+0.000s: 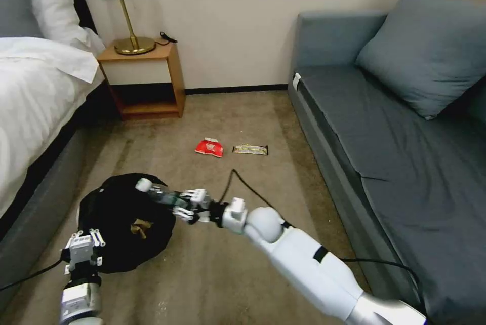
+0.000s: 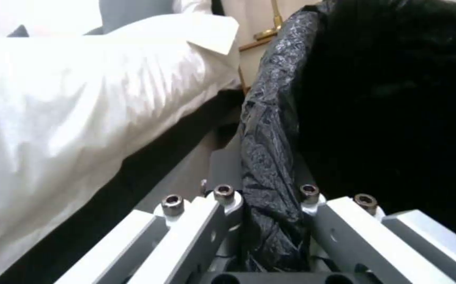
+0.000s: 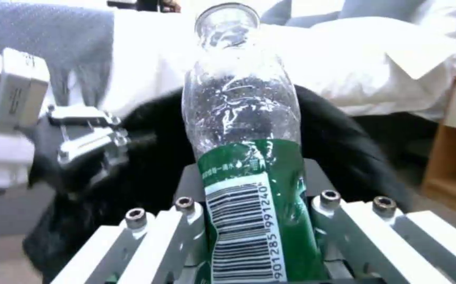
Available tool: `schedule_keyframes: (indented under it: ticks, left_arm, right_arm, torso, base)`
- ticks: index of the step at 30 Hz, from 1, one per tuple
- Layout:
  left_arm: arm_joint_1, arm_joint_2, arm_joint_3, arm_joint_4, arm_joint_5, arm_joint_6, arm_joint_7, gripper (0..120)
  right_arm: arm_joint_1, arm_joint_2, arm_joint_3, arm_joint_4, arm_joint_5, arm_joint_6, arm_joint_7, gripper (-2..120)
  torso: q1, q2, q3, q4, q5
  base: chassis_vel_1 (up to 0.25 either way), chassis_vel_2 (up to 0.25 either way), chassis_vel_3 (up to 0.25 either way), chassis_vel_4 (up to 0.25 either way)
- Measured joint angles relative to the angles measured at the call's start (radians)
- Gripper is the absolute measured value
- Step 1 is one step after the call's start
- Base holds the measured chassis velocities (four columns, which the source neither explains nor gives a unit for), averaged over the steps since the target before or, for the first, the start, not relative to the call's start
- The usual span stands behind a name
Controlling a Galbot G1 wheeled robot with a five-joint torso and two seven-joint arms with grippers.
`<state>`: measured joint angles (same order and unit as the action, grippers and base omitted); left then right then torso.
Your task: Pick up the trash bin, then pick up the garbage on the floor and place it into the trash bin.
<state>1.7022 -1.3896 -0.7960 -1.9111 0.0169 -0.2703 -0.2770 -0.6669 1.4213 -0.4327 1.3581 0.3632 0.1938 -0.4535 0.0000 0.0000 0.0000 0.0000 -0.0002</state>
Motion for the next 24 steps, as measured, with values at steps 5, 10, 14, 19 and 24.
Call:
schedule_keyframes:
  ticks: [5,10,14,19,24]
  left_arm:
    - [0.002,-0.013,0.002,-0.008,0.004,0.0,0.0,6]
    - [0.002,-0.023,0.002,-0.011,-0.002,-0.001,0.001,6]
    - [0.003,-0.027,0.001,-0.016,-0.007,-0.001,0.002,6]
    - [0.009,-0.037,0.003,-0.023,-0.007,-0.006,0.003,6]
    - [0.014,-0.042,0.004,-0.024,-0.007,-0.01,0.005,6]
  right_arm:
    - [0.021,0.063,-0.034,-0.074,-0.011,0.006,0.046,25]
    - [0.024,0.139,-0.051,-0.151,-0.047,0.022,0.071,25]
    - [0.021,0.184,-0.052,-0.211,-0.085,0.043,0.075,25]
    - [0.01,0.191,-0.056,-0.29,-0.165,0.08,0.118,25]
    - [0.001,0.19,-0.055,-0.318,-0.205,0.097,0.141,25]
  torso:
    - [0.0,0.0,0.0,0.0001,0.0]
    - [0.0,0.0,0.0,0.0001,0.0]
    - [0.0,0.0,0.0,0.0001,0.0002]
    - [0.0,0.0,0.0,-0.0001,0.0002]
    - [0.0,0.0,0.0,-0.0002,0.0001]
  base:
    - [0.0,0.0,0.0,0.0]
    - [0.0,0.0,0.0,0.0]
    - [0.0,0.0,0.0,0.0]
    - [0.0,0.0,0.0,0.0]
    - [0.0,0.0,0.0,0.0]
